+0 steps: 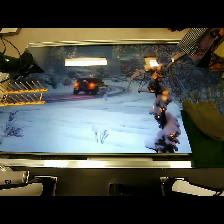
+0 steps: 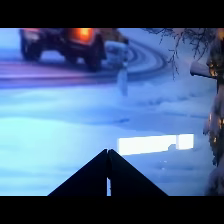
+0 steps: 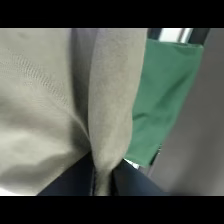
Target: Fold the clothes and pants, and hang the long-sleeved shirts on hangers.
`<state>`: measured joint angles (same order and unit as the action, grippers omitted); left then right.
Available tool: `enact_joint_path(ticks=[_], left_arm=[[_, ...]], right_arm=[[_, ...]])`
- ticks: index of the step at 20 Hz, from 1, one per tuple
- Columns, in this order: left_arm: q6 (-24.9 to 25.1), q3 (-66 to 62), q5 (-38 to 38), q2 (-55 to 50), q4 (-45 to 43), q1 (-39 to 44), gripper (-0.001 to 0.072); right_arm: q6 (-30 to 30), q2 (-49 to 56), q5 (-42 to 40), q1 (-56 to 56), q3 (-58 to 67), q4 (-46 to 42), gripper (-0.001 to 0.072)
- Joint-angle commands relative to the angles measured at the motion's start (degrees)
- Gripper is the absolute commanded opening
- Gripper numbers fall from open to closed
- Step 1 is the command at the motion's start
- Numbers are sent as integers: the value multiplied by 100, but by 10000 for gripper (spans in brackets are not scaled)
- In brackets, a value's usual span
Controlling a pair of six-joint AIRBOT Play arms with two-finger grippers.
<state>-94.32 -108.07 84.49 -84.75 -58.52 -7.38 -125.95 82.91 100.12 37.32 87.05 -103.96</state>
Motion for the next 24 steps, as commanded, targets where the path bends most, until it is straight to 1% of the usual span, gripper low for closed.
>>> enact_joint_path(ticks=[1, 5, 8, 11, 16, 23, 24], left_arm=[[-2, -2, 0, -2, 0, -2, 19], [-2, -2, 0, -2, 0, -2, 19], [-2, -2, 2, -2, 0, -2, 19], [-2, -2, 2, -2, 0, -2, 19], [-2, -2, 2, -2, 0, -2, 19], [0, -2, 2, -2, 0, -2, 19], [0, -2, 2, -2, -2, -2, 19]], right_arm=[[46, -192, -334, -2, -872, -186, 31], [46, -245, -511, -2, -1589, -260, 31], [116, -245, -562, -2, -1853, -516, 31], [151, -245, -649, -2, -1897, -699, 31], [151, -243, -693, -2, -1947, -723, 30], [151, -243, -420, -2, -1958, -732, 37], [151, -243, -374, -2, -1958, -732, 56]])
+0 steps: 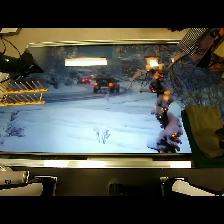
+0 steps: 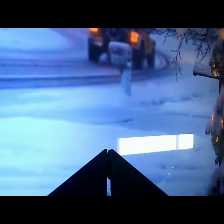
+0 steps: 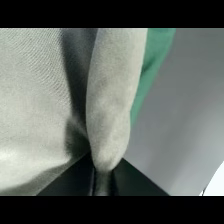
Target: Fold the clothes and pants, and hang the long-sleeved shirts on hangers.
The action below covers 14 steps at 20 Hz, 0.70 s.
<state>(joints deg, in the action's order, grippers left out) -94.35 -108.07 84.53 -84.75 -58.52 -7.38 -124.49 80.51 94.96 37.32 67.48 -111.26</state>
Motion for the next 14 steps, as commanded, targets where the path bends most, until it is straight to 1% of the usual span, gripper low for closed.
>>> enact_joint_path(ticks=[1, 2, 3, 4, 6, 8, 9, 10, 11, 12, 13, 14], left_arm=[[2, -2, -2, -2, 0, -2, 19], [2, -2, -2, -2, -2, -2, 20], [2, -2, -2, -4, -2, -2, 20], [2, -2, -2, -9, -2, -2, 19], [2, -2, -2, -39, -2, -2, 20], [4, -2, -2, -94, -2, -2, 35], [2, -2, 7, -131, -2, -2, 69], [0, -2, 35, -170, -2, 0, 69], [4, -2, 98, -219, -2, 26, 67], [7, -2, 199, -269, -4, 48, 37], [37, -2, 328, -313, -22, 70, 20], [153, 0, 420, -326, -72, 129, 19]], right_arm=[[4, -2, 212, -2, -2, -4, 182], [17, -2, 280, -2, -2, -17, 308], [103, -4, 339, -2, 0, -44, 364], [254, -17, 372, -2, 0, -101, 372], [302, -197, 227, -2, 57, -216, 372], [339, -461, -345, -2, 343, 155, 353], [581, -586, -813, -4, 597, 640, 267], [905, -647, -1220, -39, 868, 1255, 172], [1211, -658, -1578, -175, 1167, 1843, 140], [1438, -658, -1836, -437, 1421, 2256, 132], [1602, -658, -2022, -785, 1602, 2485, 131], [1764, -658, -2109, -1211, 1718, 2616, 107]])
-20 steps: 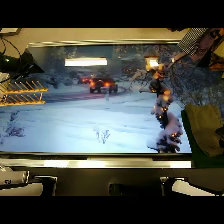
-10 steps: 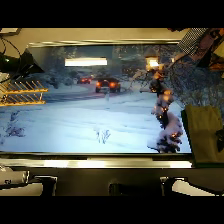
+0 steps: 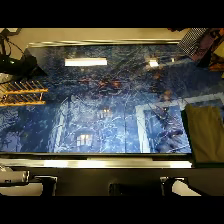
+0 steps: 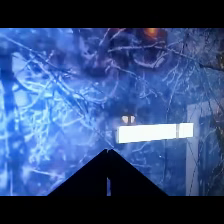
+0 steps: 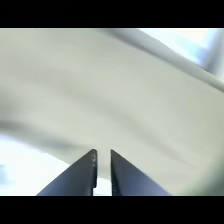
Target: Fold the clothes and pants, and hang the long-sleeved shirts on hangers.
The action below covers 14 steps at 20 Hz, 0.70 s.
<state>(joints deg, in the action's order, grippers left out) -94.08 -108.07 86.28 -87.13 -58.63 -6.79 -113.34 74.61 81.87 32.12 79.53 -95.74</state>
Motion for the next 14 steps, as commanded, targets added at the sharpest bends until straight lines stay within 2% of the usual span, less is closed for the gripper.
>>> enact_joint_path(ticks=[1, 2, 5, 10, 14], left_arm=[[240, 4, 275, -63, -289, 166, 19], [343, 13, 282, -2, -588, 295, 18], [590, 234, 175, 356, -1589, 776, 18], [671, 1939, -625, 1609, -1646, 1045, 19], [669, 2616, -466, 2081, -1816, 1043, 20]], right_arm=[[789, -68, -811, -1213, 577, 1163, 61], [813, -68, -776, -1725, 586, 1174, 32], [817, -68, -680, -3311, 581, 1150, 33], [767, -68, -544, -5132, 581, 1040, 32], [772, -68, -544, -5652, 581, 1043, 33]])
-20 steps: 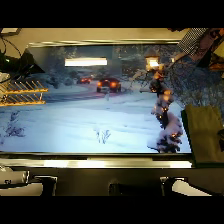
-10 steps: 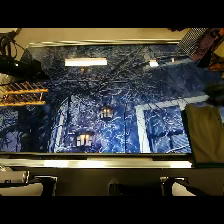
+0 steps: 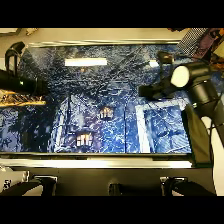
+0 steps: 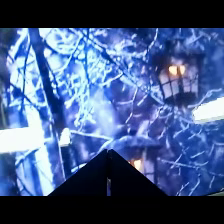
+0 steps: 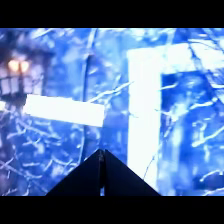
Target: Fold the clothes and pants, and hang the long-sleeved shirts on hangers.
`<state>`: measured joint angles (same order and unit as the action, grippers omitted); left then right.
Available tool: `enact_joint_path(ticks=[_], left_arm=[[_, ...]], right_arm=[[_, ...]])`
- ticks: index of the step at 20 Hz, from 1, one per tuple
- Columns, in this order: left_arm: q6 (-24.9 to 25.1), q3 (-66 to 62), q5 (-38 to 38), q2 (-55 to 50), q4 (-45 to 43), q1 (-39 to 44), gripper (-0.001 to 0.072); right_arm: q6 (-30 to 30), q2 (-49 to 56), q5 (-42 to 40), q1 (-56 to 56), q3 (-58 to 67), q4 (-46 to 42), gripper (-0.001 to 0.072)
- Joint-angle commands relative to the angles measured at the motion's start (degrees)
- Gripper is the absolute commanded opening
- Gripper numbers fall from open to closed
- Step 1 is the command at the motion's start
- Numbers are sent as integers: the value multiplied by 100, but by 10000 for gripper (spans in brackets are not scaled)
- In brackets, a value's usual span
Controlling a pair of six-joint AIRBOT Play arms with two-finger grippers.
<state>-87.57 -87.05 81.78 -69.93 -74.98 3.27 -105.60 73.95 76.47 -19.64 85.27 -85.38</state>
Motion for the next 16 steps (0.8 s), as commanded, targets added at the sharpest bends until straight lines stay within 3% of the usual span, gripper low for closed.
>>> enact_joint_path(ticks=[1, 16], left_arm=[[15, 555, 98, 354, -181, 39, 20], [17, 575, 111, 275, -177, 39, 20]], right_arm=[[-2, -2, -13, -487, 7, 4, 33], [-2, -2, 267, -485, 7, 9, 33]])
